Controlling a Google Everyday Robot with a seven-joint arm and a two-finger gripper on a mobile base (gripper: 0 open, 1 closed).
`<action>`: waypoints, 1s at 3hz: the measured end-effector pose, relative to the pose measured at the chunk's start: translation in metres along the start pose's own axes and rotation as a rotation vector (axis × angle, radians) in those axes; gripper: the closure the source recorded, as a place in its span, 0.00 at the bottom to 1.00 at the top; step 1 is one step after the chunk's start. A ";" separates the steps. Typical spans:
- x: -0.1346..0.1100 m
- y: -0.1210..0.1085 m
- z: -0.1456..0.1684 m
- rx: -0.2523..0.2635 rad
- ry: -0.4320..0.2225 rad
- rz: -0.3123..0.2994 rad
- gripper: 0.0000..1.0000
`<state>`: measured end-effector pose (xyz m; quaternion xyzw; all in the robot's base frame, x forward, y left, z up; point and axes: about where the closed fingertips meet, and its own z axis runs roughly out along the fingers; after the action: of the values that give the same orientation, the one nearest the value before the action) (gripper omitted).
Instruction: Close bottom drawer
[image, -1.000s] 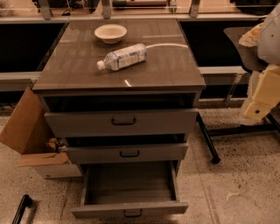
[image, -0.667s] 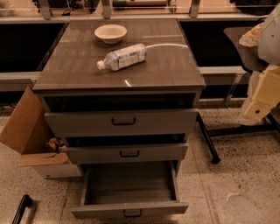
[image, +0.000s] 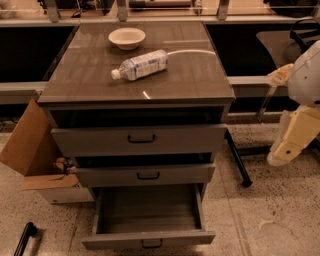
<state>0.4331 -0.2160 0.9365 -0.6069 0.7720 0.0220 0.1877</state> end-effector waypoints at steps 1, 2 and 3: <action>0.014 0.010 0.033 -0.078 -0.057 0.030 0.00; 0.014 0.010 0.033 -0.078 -0.057 0.030 0.00; 0.022 0.013 0.048 -0.118 -0.058 0.045 0.00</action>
Offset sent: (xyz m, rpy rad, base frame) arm -0.0035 -0.0025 -0.0303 0.0609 0.0518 0.0052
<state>0.4291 -0.2207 0.8824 -0.5986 0.7769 0.0895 0.1733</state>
